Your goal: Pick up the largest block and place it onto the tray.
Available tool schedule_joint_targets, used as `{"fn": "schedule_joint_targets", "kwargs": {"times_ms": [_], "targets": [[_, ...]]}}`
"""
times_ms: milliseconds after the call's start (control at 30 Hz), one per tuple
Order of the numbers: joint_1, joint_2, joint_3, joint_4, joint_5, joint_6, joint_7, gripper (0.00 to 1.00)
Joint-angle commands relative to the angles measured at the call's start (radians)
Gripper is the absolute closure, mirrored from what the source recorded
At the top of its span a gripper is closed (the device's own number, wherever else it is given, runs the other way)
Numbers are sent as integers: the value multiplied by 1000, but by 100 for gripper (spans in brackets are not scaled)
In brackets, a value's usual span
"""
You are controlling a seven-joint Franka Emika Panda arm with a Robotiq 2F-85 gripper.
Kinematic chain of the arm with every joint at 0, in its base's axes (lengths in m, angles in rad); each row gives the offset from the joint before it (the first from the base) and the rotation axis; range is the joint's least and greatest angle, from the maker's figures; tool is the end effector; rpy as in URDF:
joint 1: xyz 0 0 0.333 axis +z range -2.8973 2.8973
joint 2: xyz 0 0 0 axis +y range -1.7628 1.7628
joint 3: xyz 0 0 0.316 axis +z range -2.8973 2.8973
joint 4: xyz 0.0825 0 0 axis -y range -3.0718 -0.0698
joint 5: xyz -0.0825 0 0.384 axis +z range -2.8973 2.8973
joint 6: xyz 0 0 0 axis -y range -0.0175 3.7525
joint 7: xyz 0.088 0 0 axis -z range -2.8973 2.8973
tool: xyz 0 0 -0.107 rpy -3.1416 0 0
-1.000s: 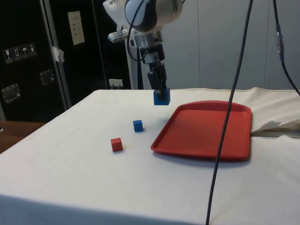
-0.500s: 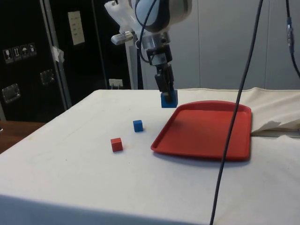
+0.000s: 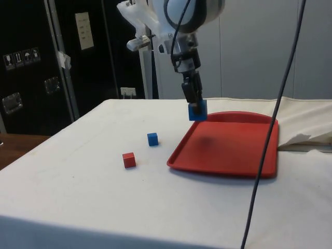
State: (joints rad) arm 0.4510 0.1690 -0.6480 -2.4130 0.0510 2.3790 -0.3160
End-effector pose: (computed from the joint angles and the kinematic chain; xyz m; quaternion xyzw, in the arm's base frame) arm 0.4660 -0.0985 0.2429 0.9952 0.0386 -0.0894 0.0127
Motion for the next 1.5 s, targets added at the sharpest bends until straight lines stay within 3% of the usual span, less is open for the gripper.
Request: {"fn": "schedule_joint_targets", "kwargs": {"times_ms": [0,33,67,100,333,367,400,567,633,667,800,1200,1233,1300,1467], "targets": [[9,-21,-5,-19,-39,9,35,100],[7,-41,-1,-32,-60,6,53,100],[0,-33,5,-24,-34,-1,29,100],[7,-53,1,-39,-72,4,64,100],[3,-126,14,-89,-148,-7,131,100],[0,-121,16,-85,-124,-7,109,100],[2,-146,17,-103,-169,-9,150,100],[-1,-189,25,-149,-223,-3,199,100],[-1,-195,25,-152,-212,-13,187,100],[-1,-193,26,-163,-235,4,209,100],[-1,-182,26,-190,-240,36,213,100],[-2,-73,32,-240,-191,182,184,100],[-1,-75,29,-231,-206,165,192,100],[-3,-48,36,-245,-182,210,180,100],[-4,-34,36,-251,-185,231,184,100]]}}
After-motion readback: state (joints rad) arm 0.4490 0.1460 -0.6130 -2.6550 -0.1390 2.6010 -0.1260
